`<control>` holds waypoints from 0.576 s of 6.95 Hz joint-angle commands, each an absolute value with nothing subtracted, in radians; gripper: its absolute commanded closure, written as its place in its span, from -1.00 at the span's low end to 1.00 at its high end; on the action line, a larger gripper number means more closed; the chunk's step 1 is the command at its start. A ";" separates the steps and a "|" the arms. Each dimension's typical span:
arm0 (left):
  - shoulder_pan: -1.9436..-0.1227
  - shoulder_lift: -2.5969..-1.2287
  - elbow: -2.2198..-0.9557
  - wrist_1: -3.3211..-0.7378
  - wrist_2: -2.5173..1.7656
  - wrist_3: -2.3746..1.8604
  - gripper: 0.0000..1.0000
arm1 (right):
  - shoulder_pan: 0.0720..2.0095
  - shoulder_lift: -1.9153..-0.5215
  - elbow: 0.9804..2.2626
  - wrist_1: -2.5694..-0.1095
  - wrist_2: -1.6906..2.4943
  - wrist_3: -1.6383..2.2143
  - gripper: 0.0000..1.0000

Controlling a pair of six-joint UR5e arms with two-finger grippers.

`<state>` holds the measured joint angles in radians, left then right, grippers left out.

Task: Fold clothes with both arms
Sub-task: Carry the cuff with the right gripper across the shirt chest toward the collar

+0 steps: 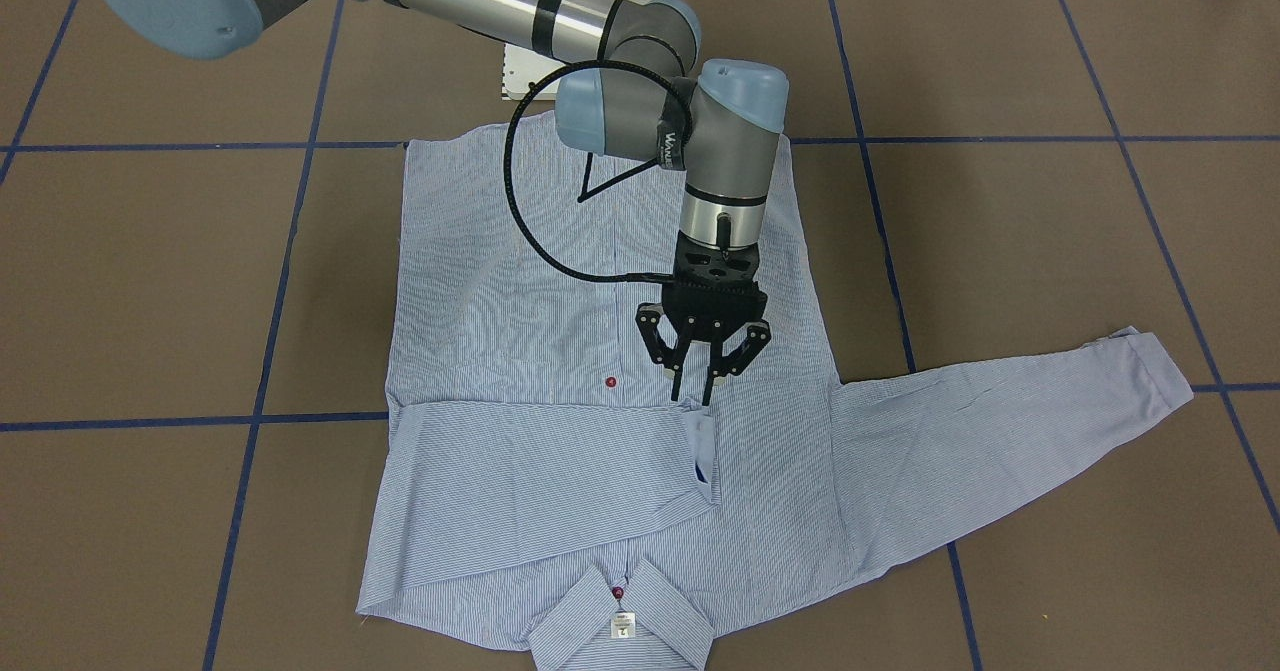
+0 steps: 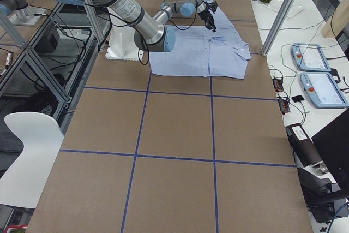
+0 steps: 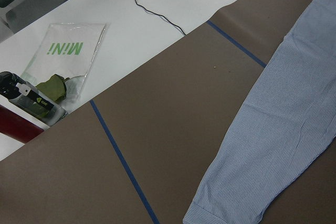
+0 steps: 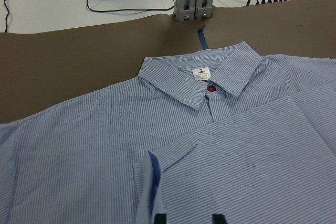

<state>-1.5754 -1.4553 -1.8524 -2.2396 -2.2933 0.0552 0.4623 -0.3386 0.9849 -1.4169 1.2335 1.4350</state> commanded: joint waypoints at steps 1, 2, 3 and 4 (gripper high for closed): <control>-1.575 -1.456 -1.847 -2.246 -2.293 0.055 -1.00 | 0.466 -0.240 0.977 -1.549 1.290 1.436 -0.99; -1.574 -1.457 -1.836 -2.278 -2.292 0.055 -1.00 | 0.495 -0.245 0.988 -1.563 1.320 1.439 -1.00; -1.550 -1.456 -1.824 -2.339 -2.292 0.054 -1.00 | 0.559 -0.299 1.023 -1.569 1.442 1.442 -1.00; -1.449 -1.465 -1.786 -2.355 -2.284 0.049 -1.00 | 0.633 -0.413 1.143 -1.592 1.551 1.424 -1.00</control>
